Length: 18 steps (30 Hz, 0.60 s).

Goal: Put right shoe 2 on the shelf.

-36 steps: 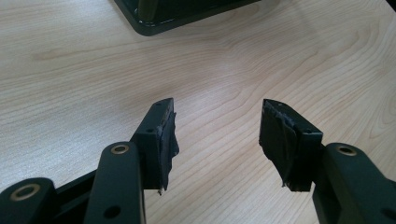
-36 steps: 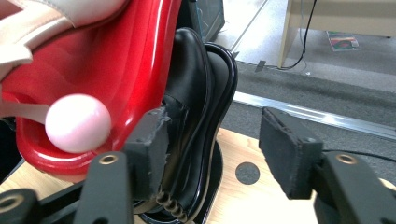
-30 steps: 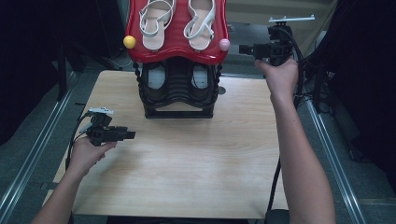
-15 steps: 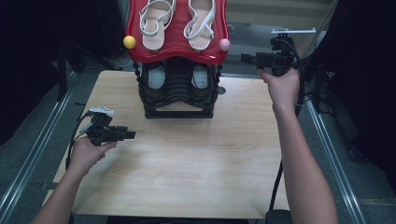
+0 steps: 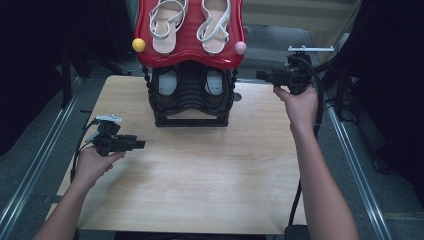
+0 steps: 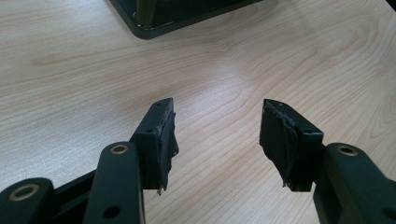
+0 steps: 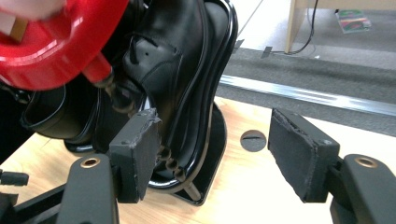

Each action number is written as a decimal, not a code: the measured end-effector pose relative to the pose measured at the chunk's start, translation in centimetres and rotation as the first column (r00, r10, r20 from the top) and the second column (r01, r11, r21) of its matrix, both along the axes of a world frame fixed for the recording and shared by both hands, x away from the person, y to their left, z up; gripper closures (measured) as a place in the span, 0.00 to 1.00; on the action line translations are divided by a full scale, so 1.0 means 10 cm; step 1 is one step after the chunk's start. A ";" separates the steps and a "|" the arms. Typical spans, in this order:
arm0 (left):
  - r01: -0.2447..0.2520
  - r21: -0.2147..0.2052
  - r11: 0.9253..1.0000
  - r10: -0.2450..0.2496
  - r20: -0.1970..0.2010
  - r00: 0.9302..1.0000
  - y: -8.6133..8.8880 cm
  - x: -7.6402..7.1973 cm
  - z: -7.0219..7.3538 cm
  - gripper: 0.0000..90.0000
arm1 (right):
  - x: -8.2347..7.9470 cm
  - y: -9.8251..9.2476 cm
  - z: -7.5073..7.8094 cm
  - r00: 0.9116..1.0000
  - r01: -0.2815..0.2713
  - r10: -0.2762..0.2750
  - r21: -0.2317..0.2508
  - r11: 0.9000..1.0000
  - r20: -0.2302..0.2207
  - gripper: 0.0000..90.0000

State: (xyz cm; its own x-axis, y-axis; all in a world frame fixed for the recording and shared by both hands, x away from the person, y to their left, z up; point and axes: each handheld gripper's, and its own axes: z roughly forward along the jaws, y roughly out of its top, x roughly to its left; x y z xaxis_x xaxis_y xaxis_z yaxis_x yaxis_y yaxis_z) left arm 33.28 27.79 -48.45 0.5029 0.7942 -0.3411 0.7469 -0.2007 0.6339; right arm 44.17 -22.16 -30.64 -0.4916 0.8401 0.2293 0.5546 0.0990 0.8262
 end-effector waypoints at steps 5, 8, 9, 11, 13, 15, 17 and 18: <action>0.007 -0.001 1.000 -0.007 -0.009 1.000 -0.01 0.00 0.01 0.51 | -0.03 0.01 -0.12 1.000 -0.009 0.009 0.004 1.000 -0.014 0.38; 0.009 -0.004 1.000 -0.009 -0.009 1.000 0.00 0.00 0.01 0.50 | -0.06 0.01 -0.19 1.000 -0.011 0.011 -0.003 1.000 -0.016 0.38; 0.008 -0.005 1.000 -0.008 -0.009 1.000 0.00 0.00 0.01 0.50 | -0.07 0.02 -0.21 1.000 -0.011 0.011 0.002 1.000 -0.016 0.38; 0.007 -0.012 1.000 -0.008 -0.007 1.000 0.00 0.00 0.02 0.49 | -0.09 0.02 -0.26 1.000 -0.012 0.012 0.002 1.000 -0.021 0.38; 0.009 -0.020 1.000 -0.009 -0.003 1.000 0.00 0.00 0.02 0.48 | -0.11 0.03 -0.30 1.000 -0.013 0.013 -0.002 1.000 -0.026 0.38; 0.010 -0.017 1.000 -0.010 0.001 1.000 0.00 0.00 0.02 0.48 | -0.13 0.03 -0.34 1.000 -0.013 0.013 -0.008 1.000 -0.027 0.39; 0.011 -0.018 1.000 -0.011 0.003 1.000 0.00 0.00 0.02 0.47 | -0.15 0.04 -0.39 1.000 -0.012 0.011 -0.015 1.000 -0.026 0.39; 0.013 -0.019 1.000 -0.013 0.005 1.000 0.00 0.00 0.02 0.47 | -0.16 0.05 -0.41 1.000 -0.011 0.011 -0.016 1.000 -0.027 0.39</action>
